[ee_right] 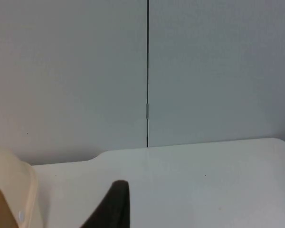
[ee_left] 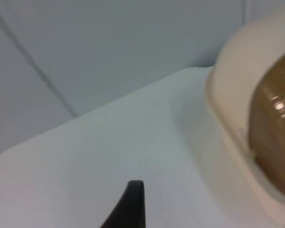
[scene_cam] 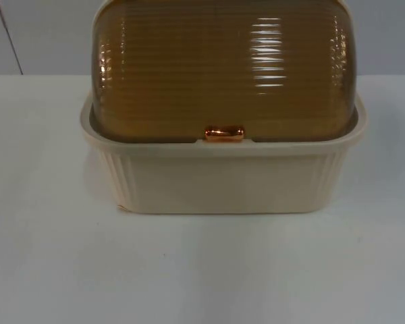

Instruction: Open the box lid with the left hand, place the block into the box with the right hand, then close the box lid with the left hand.

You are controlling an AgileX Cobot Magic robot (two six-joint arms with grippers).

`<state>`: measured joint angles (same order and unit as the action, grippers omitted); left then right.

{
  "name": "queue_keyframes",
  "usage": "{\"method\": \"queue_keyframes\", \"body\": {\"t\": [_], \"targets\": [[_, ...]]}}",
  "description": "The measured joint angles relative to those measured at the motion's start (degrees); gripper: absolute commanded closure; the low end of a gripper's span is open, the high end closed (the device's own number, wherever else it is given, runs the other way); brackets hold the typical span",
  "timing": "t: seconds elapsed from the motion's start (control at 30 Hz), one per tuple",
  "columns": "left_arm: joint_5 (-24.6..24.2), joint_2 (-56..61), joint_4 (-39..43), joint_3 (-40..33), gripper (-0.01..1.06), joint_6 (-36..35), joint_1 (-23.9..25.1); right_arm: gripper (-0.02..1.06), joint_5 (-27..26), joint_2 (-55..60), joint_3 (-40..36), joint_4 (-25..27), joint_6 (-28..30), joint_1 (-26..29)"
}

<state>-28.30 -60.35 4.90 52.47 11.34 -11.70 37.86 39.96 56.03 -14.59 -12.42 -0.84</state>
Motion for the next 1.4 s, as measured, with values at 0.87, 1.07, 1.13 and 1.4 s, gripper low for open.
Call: {"method": "queue_keyframes", "body": {"t": [0.87,1.07,1.13,1.4], "targets": [[-4.4,-18.1,-6.7,12.9,0.12,27.2,-21.4,0.00,-0.1,0.0,0.0,-0.1,0.0,0.0],[-8.9,-21.8,-8.8,13.6,0.12,30.3,-27.5,0.00,-0.1,0.0,0.0,-0.1,0.0,0.0],[-9.3,-23.2,-5.8,13.6,0.12,30.5,-30.8,0.00,-0.1,0.0,0.0,-0.1,0.0,0.0],[-9.6,-30.8,14.0,13.6,0.16,22.1,-38.9,0.00,0.0,0.0,0.0,-0.3,0.7,0.0]]}}
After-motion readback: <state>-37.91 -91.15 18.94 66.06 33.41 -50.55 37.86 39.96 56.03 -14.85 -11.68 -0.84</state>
